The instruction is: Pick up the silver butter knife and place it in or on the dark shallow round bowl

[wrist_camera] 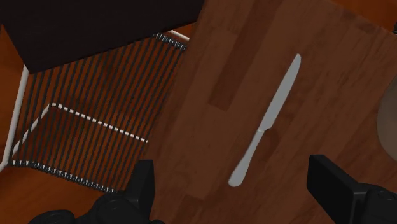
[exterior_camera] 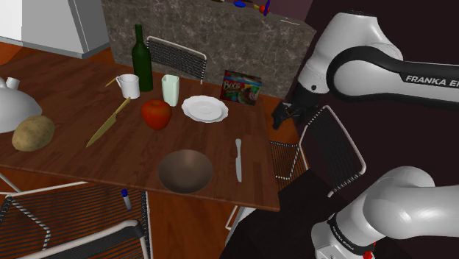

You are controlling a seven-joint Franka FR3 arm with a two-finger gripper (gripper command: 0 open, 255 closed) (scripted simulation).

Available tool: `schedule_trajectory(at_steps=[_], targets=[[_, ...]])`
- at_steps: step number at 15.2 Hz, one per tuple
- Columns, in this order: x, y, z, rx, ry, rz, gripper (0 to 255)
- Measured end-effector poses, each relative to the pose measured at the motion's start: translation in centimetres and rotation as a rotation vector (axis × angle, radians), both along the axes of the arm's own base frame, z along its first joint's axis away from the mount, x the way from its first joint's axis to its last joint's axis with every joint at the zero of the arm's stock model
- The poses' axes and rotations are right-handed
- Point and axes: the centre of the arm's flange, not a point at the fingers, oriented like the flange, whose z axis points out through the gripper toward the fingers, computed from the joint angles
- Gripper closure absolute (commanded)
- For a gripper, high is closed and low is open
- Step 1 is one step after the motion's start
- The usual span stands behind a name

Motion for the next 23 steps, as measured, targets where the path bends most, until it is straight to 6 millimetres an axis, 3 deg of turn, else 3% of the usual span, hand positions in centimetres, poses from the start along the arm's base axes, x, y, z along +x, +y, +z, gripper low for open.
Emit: schedule_trajectory(at_steps=[12,17,23], targets=[[6.9,7.6,-13.1,-0.108,-0.035,-0.342,0],[10.0,9.1,-18.6,-0.146,-0.045,-0.468,0],[10.5,8.9,-22.0,-0.147,-0.049,-0.484,0]])
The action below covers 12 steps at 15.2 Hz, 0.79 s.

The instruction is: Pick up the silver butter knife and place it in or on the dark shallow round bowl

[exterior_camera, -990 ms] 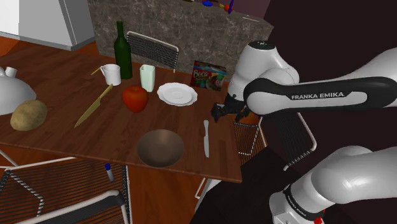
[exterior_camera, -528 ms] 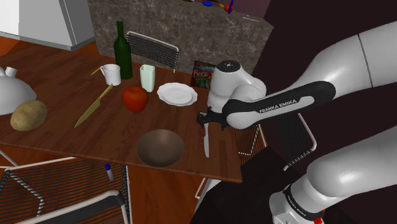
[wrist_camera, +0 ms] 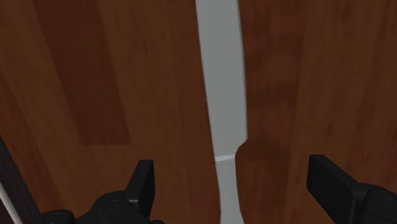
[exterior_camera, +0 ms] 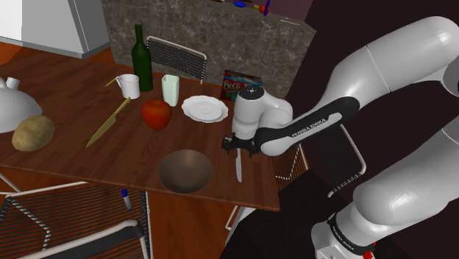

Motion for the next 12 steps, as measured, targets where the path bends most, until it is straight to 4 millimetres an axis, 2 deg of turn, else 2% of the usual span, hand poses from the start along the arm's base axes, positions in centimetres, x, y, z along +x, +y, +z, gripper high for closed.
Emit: schedule_trajectory(at_steps=[7,8,12], targets=[[0.07,-0.17,-0.87,0.0,-0.001,0.0,0],[0.08,-0.17,-0.87,0.0,-0.001,0.0,255],[0.39,0.26,-0.35,0.014,-0.025,0.008,255]])
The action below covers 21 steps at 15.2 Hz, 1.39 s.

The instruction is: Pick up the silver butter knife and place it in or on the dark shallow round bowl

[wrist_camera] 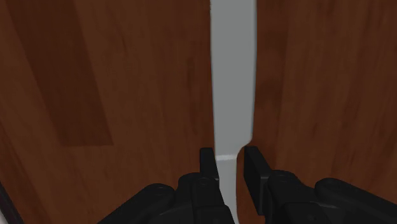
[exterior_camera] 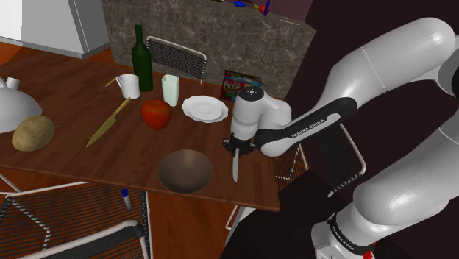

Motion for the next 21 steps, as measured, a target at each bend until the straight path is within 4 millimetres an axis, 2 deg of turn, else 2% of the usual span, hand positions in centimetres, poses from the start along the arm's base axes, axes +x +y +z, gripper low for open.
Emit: schedule_trajectory(at_steps=[8,21], targets=[[-0.2,-0.3,0.3,-0.013,0.019,-0.006,255],[-0.4,-0.5,6.9,-0.014,0.024,-0.008,255]])
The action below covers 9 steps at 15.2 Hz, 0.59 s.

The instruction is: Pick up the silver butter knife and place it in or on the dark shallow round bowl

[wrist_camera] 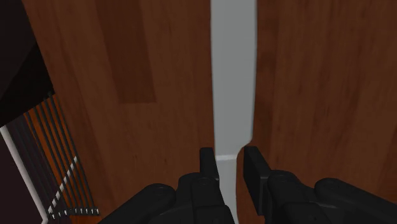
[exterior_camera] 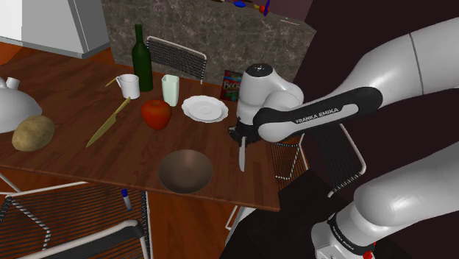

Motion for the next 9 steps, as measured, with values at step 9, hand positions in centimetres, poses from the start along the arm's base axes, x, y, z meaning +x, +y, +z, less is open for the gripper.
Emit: schedule_trajectory(at_steps=[9], targets=[[0.1,0.1,4.6,0.0,0.0,0.0,255]])
